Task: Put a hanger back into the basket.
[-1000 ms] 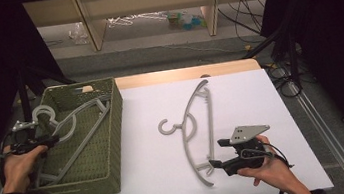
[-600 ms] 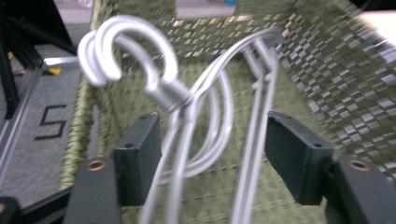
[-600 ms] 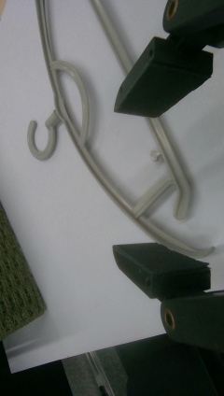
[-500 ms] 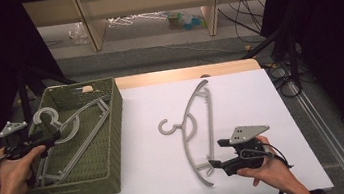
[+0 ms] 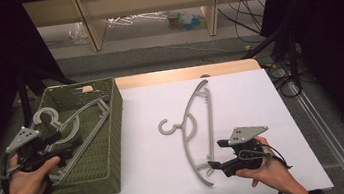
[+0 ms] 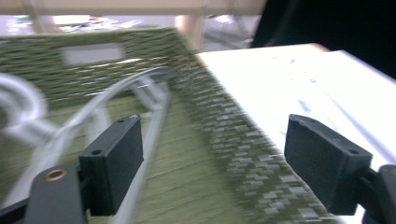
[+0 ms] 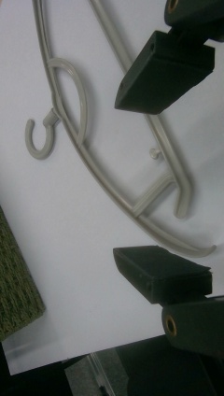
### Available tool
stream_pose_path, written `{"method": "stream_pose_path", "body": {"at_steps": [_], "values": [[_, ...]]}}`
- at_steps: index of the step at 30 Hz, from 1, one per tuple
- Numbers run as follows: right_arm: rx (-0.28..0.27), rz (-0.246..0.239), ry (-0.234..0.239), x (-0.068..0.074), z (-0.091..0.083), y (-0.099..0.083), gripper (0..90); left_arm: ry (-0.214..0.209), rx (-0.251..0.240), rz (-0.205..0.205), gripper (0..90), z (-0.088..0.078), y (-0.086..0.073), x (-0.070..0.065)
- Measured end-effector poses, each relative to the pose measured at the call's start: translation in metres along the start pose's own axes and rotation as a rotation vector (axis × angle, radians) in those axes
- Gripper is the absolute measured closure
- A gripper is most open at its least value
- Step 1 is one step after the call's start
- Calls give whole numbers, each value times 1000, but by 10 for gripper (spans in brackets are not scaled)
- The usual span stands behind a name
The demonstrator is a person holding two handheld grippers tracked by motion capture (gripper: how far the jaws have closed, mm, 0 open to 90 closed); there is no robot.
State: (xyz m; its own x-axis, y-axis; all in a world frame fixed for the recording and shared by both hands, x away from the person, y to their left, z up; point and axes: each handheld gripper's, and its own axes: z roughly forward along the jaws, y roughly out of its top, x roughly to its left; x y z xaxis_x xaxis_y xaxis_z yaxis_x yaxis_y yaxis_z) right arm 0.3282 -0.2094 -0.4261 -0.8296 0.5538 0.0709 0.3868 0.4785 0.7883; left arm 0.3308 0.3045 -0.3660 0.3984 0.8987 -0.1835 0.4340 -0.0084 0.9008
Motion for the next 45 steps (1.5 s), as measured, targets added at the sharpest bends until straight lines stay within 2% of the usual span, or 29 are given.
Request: {"method": "stream_pose_path", "body": {"at_steps": [3, 6, 10, 13, 17, 19, 25, 27, 29, 30, 31, 32, 33, 36, 37, 39, 43, 44, 45], "values": [[-3, 17, -7, 0, 1, 0, 218, -53, -15, 19, 169, 3, -2, -19], [-4, 26, -4, -1, 0, 0, 215, -87, -29, 26, 167, 7, -6, -34], [-15, 27, -13, -1, 0, 0, 212, -141, -25, 46, 164, 15, -16, -53], [-15, 24, -6, 0, 2, -1, 212, -163, -17, 61, 164, 20, -23, -65], [-15, 20, -5, 0, 3, -1, 211, -186, -37, 70, 164, 23, -31, -80], [-14, 25, 5, 0, 3, -1, 209, -193, -44, 91, 163, 24, -35, -88], [-20, 24, -7, 0, 4, -2, 204, -244, -51, 147, 166, 26, -52, -110], [-18, 20, -1, 1, 4, -2, 204, -276, -52, 147, 166, 27, -58, -117], [-13, 22, -2, 1, 5, -2, 204, -274, -52, 153, 166, 27, -61, -123], [-12, 21, -3, 1, 5, -2, 204, -263, -72, 196, 166, 27, -62, -124], [-17, 18, -8, 1, 6, -3, 204, -250, -79, 207, 168, 27, -64, -127], [-9, 23, -4, 1, 6, -3, 204, -259, -73, 212, 169, 28, -65, -128], [-3, 24, 1, 1, 7, -4, 204, -266, -72, 197, 166, 28, -67, -130], [-1, 19, 0, 2, 8, -4, 203, -273, -62, 218, 165, 29, -69, -131], [1, 22, 4, 2, 9, -4, 204, -262, -58, 188, 165, 29, -71, -132], [3, 17, 2, 3, 9, -3, 204, -270, -55, 210, 166, 32, -75, -133], [0, 26, -15, 3, 11, -1, 200, -279, -26, 223, 166, 36, -84, -138], [-3, 25, -17, 4, 12, 0, 198, -279, -17, 210, 166, 36, -85, -140], [-3, 27, -24, 5, 13, 1, 198, -283, -13, 216, 166, 37, -85, -140]]}}
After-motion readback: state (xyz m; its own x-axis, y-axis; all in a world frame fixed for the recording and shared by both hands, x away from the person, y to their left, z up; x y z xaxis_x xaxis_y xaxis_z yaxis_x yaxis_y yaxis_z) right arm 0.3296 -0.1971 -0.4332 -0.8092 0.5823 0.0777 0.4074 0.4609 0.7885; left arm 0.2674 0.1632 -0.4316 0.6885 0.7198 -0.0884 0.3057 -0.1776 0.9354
